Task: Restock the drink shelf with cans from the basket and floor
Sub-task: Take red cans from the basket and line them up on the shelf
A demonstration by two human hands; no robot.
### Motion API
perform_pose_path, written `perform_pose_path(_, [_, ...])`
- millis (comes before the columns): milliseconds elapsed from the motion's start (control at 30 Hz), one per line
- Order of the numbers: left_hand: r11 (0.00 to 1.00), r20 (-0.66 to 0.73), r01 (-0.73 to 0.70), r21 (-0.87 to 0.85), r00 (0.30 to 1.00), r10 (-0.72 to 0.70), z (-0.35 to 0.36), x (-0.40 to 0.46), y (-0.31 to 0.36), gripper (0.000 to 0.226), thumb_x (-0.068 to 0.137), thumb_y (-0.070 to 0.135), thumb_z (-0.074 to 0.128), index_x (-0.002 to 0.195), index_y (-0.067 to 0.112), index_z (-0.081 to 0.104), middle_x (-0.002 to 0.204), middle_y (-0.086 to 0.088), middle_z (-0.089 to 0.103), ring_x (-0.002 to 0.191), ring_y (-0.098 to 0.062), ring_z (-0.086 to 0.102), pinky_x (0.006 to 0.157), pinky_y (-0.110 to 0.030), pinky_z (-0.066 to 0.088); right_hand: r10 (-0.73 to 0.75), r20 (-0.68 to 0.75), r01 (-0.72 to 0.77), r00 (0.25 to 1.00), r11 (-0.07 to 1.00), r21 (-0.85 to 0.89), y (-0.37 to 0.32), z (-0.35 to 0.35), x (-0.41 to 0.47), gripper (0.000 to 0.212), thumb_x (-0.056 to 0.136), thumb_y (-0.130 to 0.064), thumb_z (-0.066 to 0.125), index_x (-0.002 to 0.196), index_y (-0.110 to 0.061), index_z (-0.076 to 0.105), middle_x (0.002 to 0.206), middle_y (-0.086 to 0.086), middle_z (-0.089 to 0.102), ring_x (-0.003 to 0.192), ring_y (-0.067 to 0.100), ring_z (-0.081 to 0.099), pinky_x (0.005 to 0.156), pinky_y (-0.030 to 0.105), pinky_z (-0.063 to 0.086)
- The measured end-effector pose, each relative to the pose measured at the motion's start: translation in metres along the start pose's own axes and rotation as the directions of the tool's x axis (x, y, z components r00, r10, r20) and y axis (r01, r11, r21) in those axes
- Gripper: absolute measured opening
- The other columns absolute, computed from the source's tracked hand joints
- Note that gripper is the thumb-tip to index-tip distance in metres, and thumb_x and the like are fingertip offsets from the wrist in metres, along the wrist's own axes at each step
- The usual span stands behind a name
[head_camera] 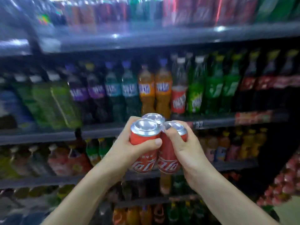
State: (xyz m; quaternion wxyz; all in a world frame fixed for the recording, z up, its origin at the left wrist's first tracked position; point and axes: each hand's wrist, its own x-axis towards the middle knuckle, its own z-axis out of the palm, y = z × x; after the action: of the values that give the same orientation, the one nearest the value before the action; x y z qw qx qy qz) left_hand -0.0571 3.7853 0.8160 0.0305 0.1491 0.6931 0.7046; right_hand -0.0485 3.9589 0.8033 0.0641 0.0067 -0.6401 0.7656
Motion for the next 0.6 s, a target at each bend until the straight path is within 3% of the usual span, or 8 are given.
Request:
perform_pose_path(167, [0.976, 0.026, -0.217, 0.021, 0.976, 0.216, -0.020, 0.022, 0.111, 0.067, 0.061, 0.034, 0.086, 0.121, 0.020, 0.059, 0.109, -0.001, 0.078, 0.097, -0.017, 0.076, 0.074, -0.030, 0.061, -0.191, 0.035, 0.191, 0.981, 0.982, 0.003, -0.110, 0.040, 0.015, 0.037, 0.086, -0.042, 0.078, 0.116, -0.025, 0.065, 0.108, 0.004, 0.078, 0.100, 0.025, 0.076, 0.089, 0.054, 0.062])
perform_pose_path(267, [0.951, 0.054, -0.302, 0.069, 0.953, 0.299, -0.034, 0.036, 0.163, 0.076, 0.066, 0.039, 0.084, 0.135, 0.022, 0.057, 0.119, -0.003, 0.077, 0.106, -0.022, 0.077, 0.079, -0.034, 0.063, -0.287, 0.060, 0.288, 0.956, 0.958, -0.004, -0.160, 0.058, 0.028, 0.050, 0.071, -0.053, 0.077, 0.113, -0.027, 0.065, 0.106, 0.003, 0.078, 0.098, 0.024, 0.077, 0.085, 0.052, 0.063])
perform_pose_path(367, [0.929, 0.084, -0.354, 0.108, 0.934, 0.347, -0.041, 0.055, 0.207, 0.079, 0.071, 0.038, 0.087, 0.141, 0.024, 0.054, 0.121, -0.007, 0.076, 0.107, -0.027, 0.077, 0.082, -0.041, 0.064, -0.340, 0.077, 0.343, 0.937, 0.939, -0.027, -0.203, 0.072, 0.049, 0.051, 0.085, -0.051, 0.077, 0.125, -0.024, 0.060, 0.114, 0.007, 0.076, 0.100, 0.027, 0.077, 0.087, 0.054, 0.063])
perform_pose_path(467, [0.914, 0.091, -0.385, 0.129, 0.922, 0.376, -0.038, 0.080, 0.244, 0.062, 0.073, 0.038, 0.080, 0.129, 0.028, 0.058, 0.101, 0.002, 0.081, 0.092, -0.018, 0.079, 0.074, -0.036, 0.063, -0.381, 0.025, 0.381, 0.924, 0.922, -0.070, -0.240, 0.083, 0.083, 0.086, 0.072, -0.061, 0.080, 0.141, -0.019, 0.053, 0.119, 0.012, 0.075, 0.098, 0.030, 0.077, 0.085, 0.055, 0.063])
perform_pose_path(600, [0.914, 0.084, -0.386, 0.123, 0.922, 0.378, -0.032, 0.122, 0.269, 0.044, 0.083, 0.036, 0.074, 0.123, 0.026, 0.058, 0.091, 0.002, 0.081, 0.088, -0.020, 0.080, 0.073, -0.040, 0.064, -0.409, 0.026, 0.410, 0.912, 0.909, -0.074, -0.272, 0.086, 0.126, 0.083, 0.063, -0.062, 0.080, 0.126, -0.011, 0.062, 0.108, 0.018, 0.076, 0.089, 0.036, 0.078, 0.076, 0.060, 0.063])
